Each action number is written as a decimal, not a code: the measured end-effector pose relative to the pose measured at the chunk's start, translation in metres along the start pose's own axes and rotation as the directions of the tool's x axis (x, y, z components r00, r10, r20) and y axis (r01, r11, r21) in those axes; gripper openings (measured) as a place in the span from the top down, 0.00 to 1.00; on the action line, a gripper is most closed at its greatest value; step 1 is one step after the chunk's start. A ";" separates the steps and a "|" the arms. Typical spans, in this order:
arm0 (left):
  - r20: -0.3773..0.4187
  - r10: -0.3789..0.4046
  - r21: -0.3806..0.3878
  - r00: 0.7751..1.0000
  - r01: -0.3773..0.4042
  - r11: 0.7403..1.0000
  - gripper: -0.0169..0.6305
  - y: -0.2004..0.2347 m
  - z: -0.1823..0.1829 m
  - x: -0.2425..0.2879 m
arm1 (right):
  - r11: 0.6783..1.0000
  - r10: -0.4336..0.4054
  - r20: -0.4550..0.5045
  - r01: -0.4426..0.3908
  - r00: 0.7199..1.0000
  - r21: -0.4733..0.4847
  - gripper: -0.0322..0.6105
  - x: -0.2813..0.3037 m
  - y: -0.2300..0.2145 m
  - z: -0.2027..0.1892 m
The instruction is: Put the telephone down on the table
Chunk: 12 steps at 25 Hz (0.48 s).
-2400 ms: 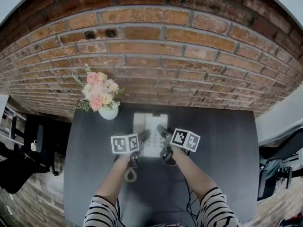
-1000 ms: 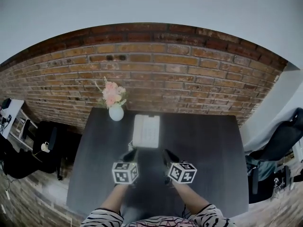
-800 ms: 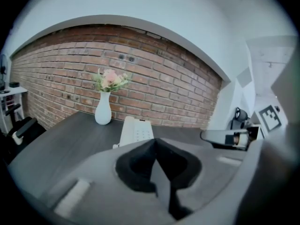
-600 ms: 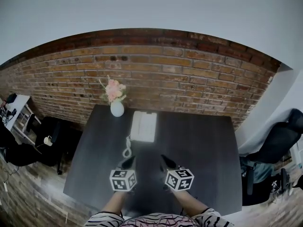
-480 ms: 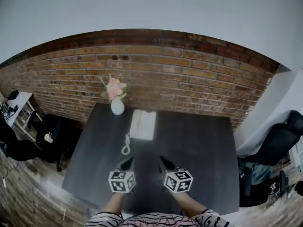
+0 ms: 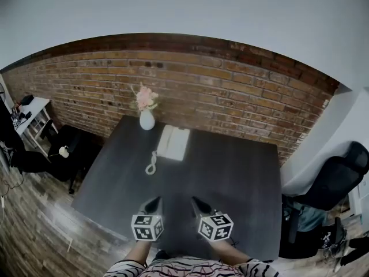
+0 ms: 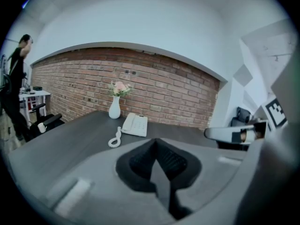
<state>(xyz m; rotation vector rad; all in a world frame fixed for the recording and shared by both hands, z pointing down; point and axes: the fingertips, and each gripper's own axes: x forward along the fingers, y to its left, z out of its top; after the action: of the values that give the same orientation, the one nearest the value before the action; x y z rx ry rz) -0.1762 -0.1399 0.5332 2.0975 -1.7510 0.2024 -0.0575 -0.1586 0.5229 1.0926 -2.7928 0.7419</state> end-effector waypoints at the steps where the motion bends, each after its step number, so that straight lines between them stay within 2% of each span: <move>1: -0.002 0.003 -0.001 1.000 -0.003 1.000 0.97 -0.006 -0.006 -0.005 | 1.000 0.005 -0.009 -0.005 1.000 -0.002 0.95 -0.006 0.000 -0.004; 12: -0.026 0.077 -0.023 0.997 -0.078 0.997 0.97 -0.046 -0.060 -0.044 | 0.998 0.054 -0.099 -0.056 0.994 -0.025 0.95 -0.060 -0.001 -0.044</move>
<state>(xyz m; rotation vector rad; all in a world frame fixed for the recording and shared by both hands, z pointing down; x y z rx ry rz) -0.1319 -0.0704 0.5625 2.0038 -1.8130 0.2273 -0.0167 -0.1018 0.5488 0.9513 -2.7523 0.7386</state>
